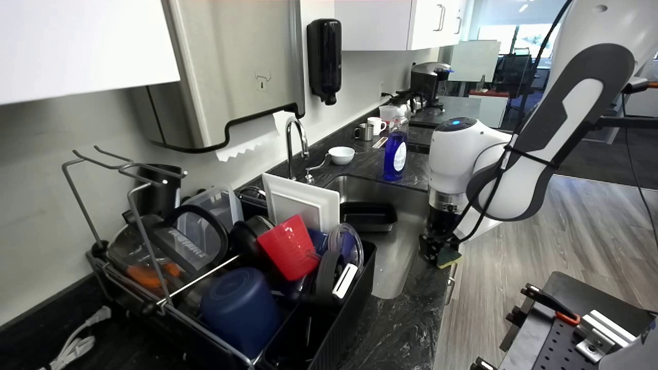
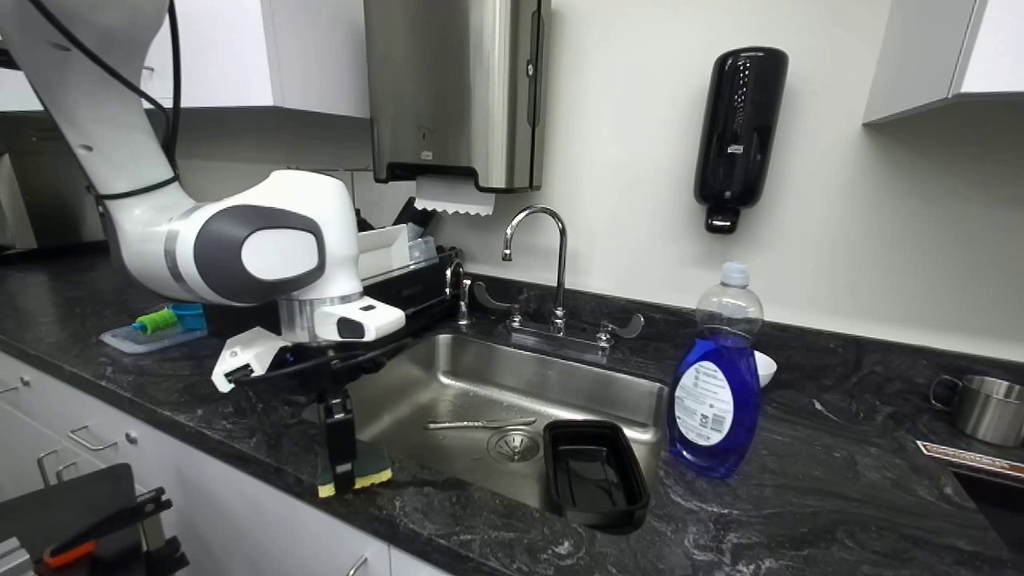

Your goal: Use the sponge to wipe the counter.

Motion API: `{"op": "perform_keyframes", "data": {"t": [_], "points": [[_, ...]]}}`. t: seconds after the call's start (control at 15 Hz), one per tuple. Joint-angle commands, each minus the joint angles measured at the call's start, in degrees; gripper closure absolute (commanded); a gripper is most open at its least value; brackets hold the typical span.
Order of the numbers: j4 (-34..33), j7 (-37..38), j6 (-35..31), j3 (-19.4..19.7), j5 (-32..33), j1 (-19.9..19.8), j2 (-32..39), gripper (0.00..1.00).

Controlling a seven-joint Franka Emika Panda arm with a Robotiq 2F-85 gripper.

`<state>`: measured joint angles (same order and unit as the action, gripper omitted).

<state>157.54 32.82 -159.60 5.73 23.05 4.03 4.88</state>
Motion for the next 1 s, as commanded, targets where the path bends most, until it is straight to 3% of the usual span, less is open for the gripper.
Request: {"op": "perform_keyframes", "data": {"t": [0.0, 0.47, 0.93], "points": [[-2.53, -1.22, 1.54, -0.32, -0.42, -0.32, 1.79, 0.56], [-6.51, -2.71, 2.86, 1.94, -0.52, -1.53, 2.79, 0.56], [-11.17, -6.79, 5.55, 6.51, -0.09, -6.03, 2.45, 0.56]]}}
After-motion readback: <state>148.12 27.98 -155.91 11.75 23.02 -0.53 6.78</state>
